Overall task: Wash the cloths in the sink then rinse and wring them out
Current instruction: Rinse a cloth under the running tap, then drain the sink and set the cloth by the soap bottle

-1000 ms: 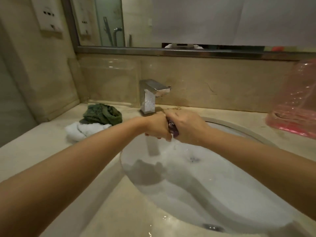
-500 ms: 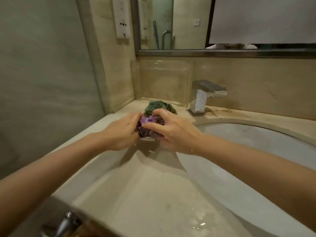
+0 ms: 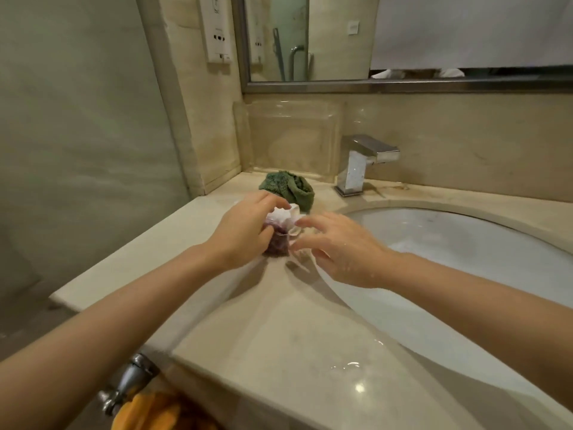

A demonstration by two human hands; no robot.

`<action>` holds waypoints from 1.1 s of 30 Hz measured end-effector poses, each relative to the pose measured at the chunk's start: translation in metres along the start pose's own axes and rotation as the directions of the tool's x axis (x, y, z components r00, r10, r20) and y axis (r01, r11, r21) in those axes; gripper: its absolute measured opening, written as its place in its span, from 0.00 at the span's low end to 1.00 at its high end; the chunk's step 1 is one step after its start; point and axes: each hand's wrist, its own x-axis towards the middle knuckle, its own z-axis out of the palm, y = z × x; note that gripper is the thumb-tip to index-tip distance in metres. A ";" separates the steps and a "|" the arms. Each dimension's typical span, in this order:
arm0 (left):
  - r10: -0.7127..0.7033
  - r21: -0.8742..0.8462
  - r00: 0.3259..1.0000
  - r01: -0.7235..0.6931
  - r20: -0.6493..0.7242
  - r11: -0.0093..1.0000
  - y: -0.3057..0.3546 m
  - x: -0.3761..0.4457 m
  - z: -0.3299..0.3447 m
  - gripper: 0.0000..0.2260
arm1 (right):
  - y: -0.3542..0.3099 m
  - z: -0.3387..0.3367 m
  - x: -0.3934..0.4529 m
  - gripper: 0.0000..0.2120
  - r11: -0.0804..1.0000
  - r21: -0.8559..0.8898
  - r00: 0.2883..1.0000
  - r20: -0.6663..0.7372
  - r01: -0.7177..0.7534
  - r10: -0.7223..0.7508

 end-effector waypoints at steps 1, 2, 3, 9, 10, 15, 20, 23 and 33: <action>0.059 0.003 0.998 -0.059 0.007 0.998 0.009 0.001 0.003 0.20 | 0.003 -0.006 -0.012 0.14 0.998 0.008 0.998 0.030 -0.058 0.058; 0.118 0.002 0.993 -0.118 0.022 0.993 0.019 0.003 0.007 0.19 | 0.007 -0.012 -0.026 0.13 0.993 0.002 0.992 0.059 -0.116 0.116; 0.173 0.001 0.984 -0.174 0.041 0.985 0.029 0.007 0.012 0.19 | 0.013 -0.016 -0.040 0.12 0.986 -0.008 0.983 0.079 -0.166 0.166; 0.326 -0.095 0.886 -0.312 0.329 0.945 0.115 0.036 0.055 0.14 | 0.047 -0.050 -0.142 0.12 0.891 -0.100 0.879 0.147 -0.443 0.453; 0.348 -0.118 0.855 -0.329 0.385 0.937 0.131 0.042 0.064 0.14 | 0.052 -0.057 -0.160 0.12 0.859 -0.133 0.846 0.155 -0.494 0.510; 0.486 -0.223 0.682 -0.441 0.547 0.869 0.202 0.061 0.104 0.14 | 0.069 -0.088 -0.237 0.14 0.626 -0.218 0.627 0.076 -0.748 0.775; 0.563 -0.311 0.593 -0.478 0.575 0.821 0.257 0.068 0.134 0.14 | 0.076 -0.114 -0.292 0.15 0.347 -0.410 0.398 -0.044 -0.844 0.916; 0.578 -0.350 0.563 -0.468 0.590 0.812 0.278 0.070 0.146 0.14 | 0.085 -0.124 -0.315 0.16 0.113 -0.500 0.207 -0.137 -0.859 0.969; 0.564 -0.370 0.558 -0.429 0.609 0.824 0.276 0.068 0.154 0.13 | 0.104 -0.118 -0.359 0.15 -0.208 -0.239 -0.159 -0.209 -0.948 0.965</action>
